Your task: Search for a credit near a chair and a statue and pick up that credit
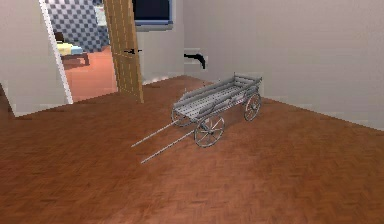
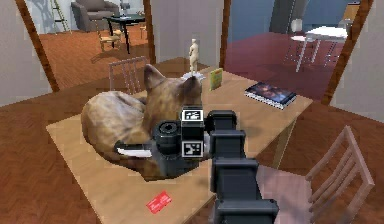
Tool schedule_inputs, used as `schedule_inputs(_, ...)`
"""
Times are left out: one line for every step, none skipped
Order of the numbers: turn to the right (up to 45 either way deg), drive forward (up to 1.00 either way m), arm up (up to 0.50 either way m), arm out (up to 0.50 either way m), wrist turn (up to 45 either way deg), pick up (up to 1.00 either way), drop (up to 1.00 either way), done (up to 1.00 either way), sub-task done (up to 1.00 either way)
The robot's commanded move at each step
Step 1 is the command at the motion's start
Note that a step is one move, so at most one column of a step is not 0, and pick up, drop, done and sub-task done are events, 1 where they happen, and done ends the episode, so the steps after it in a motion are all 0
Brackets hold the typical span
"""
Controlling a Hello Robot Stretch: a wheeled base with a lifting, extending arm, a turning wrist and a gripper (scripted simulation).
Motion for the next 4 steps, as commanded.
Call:
schedule_inputs(0.0,0.0,-0.3,0.0,0.0,0.0,0.0,0.0,0.0)
schedule_inputs(0.0,0.0,0.0,0.0,0.0,1.0,0.0,0.0,0.0)
schedule_inputs(0.0,0.0,0.1,0.0,0.0,0.0,0.0,0.0,0.0)
schedule_inputs(0.0,0.0,0.0,0.0,0.0,0.0,0.0,1.0,0.0)
